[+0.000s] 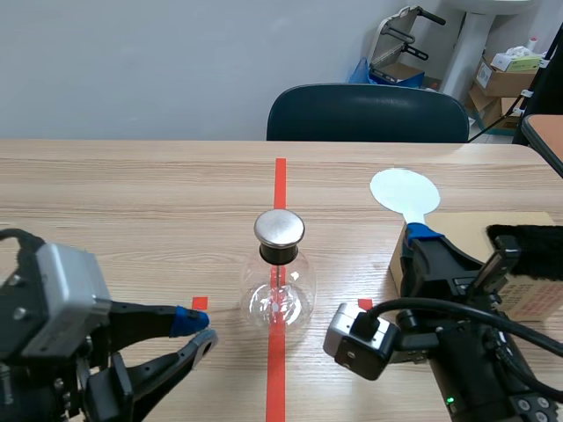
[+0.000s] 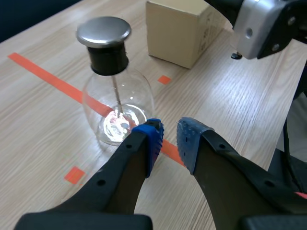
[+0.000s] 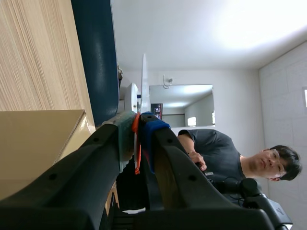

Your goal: Do the electroscope experiment

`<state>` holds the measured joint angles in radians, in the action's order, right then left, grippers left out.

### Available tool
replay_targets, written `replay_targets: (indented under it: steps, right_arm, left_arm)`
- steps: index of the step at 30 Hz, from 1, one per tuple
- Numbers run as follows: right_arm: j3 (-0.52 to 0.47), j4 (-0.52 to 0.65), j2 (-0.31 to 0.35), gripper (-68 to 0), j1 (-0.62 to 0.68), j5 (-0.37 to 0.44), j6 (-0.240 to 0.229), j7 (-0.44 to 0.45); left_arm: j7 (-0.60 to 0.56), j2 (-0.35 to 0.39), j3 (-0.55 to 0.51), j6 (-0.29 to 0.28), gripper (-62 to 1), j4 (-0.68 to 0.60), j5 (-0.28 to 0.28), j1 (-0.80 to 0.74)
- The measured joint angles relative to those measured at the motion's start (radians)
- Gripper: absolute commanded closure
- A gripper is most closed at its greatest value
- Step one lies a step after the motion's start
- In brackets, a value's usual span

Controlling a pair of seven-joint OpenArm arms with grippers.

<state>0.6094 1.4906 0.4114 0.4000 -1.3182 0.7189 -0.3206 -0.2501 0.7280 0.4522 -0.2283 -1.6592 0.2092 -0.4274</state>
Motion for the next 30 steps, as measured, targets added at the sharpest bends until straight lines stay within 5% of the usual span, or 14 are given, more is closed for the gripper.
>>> replay_targets:
  steps: [12,20,30]
  right_arm:
    - [0.090,0.000,0.010,-0.8,-0.028,-0.091,-0.001,-0.169]
    - [0.092,0.000,0.010,-0.8,-0.028,-0.113,-0.047,-0.192]
    - [0.091,0.000,0.010,-0.8,-0.028,-0.114,-0.046,-0.201]
  left_arm:
    - [0.045,-0.088,0.074,0.011,-5.1,0.149,0.035,0.158]
    - [0.044,-0.122,0.108,0.021,-5.1,0.249,0.034,0.233]
    - [0.044,-0.166,0.212,0.072,-3.8,0.364,0.055,0.323]
